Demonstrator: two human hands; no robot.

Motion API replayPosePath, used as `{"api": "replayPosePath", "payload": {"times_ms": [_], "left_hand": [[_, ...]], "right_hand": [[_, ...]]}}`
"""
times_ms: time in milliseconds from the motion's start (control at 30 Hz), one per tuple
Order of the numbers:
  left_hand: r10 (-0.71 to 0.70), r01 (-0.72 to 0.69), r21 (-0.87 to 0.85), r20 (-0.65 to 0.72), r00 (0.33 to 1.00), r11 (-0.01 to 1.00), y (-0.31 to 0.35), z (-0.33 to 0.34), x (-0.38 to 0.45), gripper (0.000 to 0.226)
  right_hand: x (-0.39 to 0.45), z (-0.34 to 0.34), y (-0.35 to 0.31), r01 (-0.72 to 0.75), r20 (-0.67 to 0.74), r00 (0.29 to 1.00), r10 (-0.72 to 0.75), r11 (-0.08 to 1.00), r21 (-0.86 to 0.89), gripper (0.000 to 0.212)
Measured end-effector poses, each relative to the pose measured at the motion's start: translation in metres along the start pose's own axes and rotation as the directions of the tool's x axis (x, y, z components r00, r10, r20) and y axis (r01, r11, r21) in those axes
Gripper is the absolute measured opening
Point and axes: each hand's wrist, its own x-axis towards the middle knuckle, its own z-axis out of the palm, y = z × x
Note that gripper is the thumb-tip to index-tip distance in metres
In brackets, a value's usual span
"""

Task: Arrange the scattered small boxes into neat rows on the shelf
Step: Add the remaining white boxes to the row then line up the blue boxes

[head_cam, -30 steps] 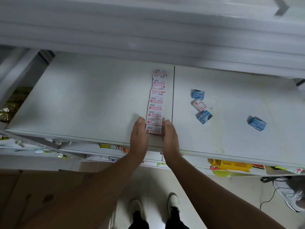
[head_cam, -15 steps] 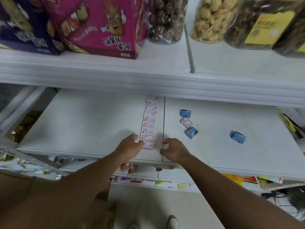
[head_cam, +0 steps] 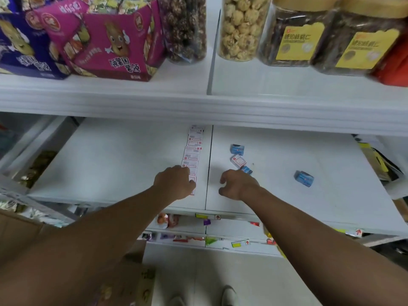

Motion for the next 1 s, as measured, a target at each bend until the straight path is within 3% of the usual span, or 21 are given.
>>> {"api": "replayPosePath", "payload": {"times_ms": [400,800,1000], "left_hand": [[0.117,-0.118,0.034,0.028,0.993,0.992,0.045,0.008,0.005,0.044],[0.27,-0.272,0.032,0.065,0.961,0.962,0.057,0.014,0.009,0.044],[0.281,-0.287,0.044,0.098,0.955,0.957,0.066,0.015,-0.003,0.045]], "right_hand": [[-0.022,0.006,0.032,-0.079,-0.038,0.996,0.078,0.996,-0.044,0.041],[-0.055,0.017,0.023,-0.239,-0.099,0.964,0.245,0.968,0.072,0.042],[-0.076,0.021,0.036,-0.252,-0.125,0.956,0.264,0.962,0.1,0.042]]}}
